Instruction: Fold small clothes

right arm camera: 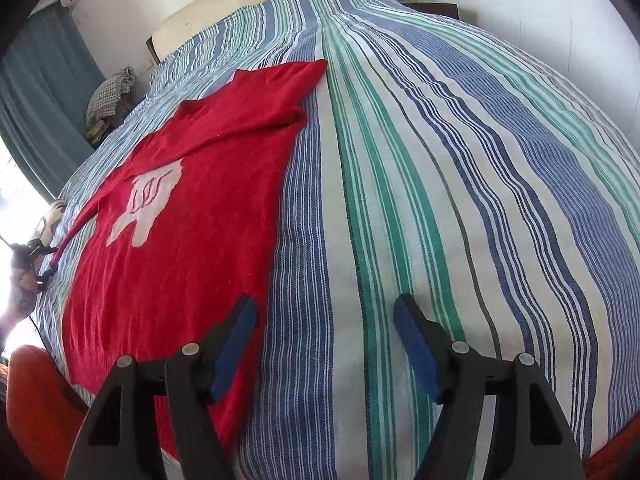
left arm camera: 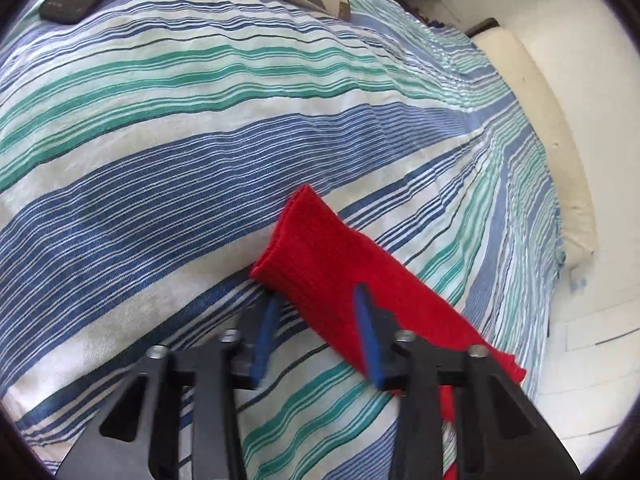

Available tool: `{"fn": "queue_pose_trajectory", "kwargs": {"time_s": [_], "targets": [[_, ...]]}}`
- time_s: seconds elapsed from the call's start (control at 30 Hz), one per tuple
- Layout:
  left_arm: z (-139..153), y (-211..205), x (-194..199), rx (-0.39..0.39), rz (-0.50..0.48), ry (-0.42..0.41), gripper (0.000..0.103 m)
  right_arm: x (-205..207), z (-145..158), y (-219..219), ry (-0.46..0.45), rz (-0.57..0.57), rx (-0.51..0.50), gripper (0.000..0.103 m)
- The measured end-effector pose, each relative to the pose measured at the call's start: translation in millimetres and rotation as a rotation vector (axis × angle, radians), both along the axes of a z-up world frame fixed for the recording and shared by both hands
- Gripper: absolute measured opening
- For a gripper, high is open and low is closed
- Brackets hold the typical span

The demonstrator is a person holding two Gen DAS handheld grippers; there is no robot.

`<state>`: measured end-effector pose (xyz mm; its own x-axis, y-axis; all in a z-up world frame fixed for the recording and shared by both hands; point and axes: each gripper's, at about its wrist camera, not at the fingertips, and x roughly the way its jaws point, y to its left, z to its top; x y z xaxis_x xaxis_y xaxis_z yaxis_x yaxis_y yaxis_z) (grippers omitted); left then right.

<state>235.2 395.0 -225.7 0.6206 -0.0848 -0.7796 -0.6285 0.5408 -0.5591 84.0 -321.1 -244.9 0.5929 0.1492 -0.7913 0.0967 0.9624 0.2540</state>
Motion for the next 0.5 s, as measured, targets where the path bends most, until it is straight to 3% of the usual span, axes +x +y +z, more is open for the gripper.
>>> {"fn": "queue_pose_trajectory", "kwargs": {"time_s": [0.13, 0.27, 0.37, 0.5], "targets": [[23, -5, -2, 0.049, -0.023, -0.014, 0.007, 1, 0, 0, 0.001, 0.005, 0.006, 0.074], [95, -47, 22, 0.208, -0.144, -0.083, 0.007, 2, -1, -3, 0.004, 0.001, 0.035, 0.075], [160, -119, 50, 0.330, -0.322, -0.173, 0.007, 1, -1, -6, 0.006, 0.002, 0.052, 0.075], [229, -253, 77, 0.447, -0.593, -0.315, 0.007, 0, 0, -9, 0.008, 0.001, 0.075, 0.075]]}}
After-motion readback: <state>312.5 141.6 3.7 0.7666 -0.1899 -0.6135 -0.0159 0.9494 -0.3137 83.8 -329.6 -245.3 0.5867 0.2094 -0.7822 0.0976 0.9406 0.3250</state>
